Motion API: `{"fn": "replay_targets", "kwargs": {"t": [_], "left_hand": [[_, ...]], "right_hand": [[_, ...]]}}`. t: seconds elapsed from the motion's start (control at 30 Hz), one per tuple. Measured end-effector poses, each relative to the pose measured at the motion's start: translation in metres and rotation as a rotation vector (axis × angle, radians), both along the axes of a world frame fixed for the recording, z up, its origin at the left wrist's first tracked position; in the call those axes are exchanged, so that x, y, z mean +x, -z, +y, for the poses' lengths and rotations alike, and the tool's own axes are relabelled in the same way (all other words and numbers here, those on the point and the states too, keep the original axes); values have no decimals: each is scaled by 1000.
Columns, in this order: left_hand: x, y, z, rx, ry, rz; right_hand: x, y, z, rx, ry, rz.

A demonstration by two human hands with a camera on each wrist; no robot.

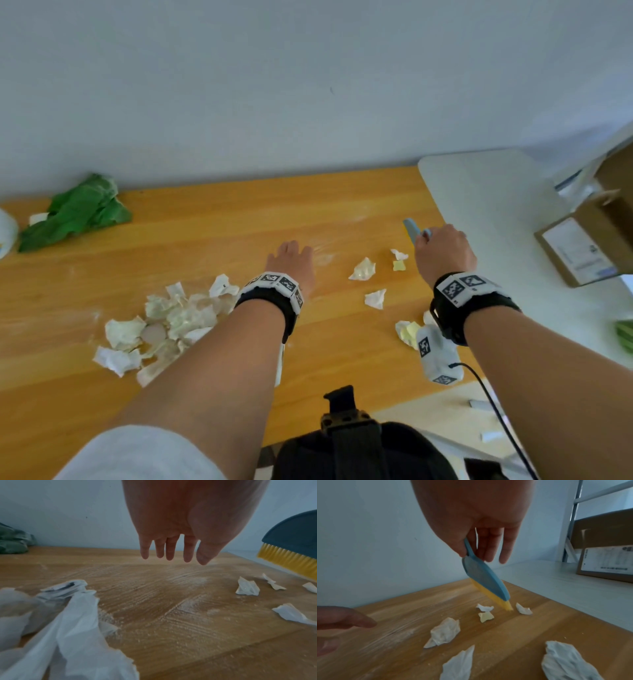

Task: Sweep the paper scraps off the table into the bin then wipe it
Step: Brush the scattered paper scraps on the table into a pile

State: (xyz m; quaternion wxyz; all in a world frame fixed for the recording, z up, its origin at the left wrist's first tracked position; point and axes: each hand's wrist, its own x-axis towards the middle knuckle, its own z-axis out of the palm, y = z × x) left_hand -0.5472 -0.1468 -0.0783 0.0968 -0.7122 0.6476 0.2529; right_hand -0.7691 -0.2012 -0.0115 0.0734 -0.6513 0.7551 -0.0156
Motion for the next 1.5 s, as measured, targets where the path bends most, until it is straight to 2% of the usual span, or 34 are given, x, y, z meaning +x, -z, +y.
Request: {"fn": "replay_targets", "kwargs": {"t": [0.23, 0.4, 0.63, 0.83, 0.93, 1.03, 1.13, 1.5], "left_hand": [[-10, 8, 2, 11, -20, -3], [-9, 8, 5, 22, -33, -22], [2, 7, 14, 26, -56, -14], [15, 5, 22, 7, -62, -16], [21, 4, 25, 6, -67, -6], [26, 1, 29, 5, -65, 1], [32, -1, 34, -3, -65, 7], [66, 5, 54, 9, -81, 6]], "right_hand": [[-27, 21, -7, 94, 87, 126], [-21, 30, -3, 168, 45, 26], [8, 25, 4, 212, -136, -86], [35, 17, 14, 274, -169, -230], [40, 14, 19, 237, -148, -274], [40, 7, 22, 173, -60, -246], [41, 9, 25, 222, -24, -176], [98, 14, 53, 348, -172, -157]]}}
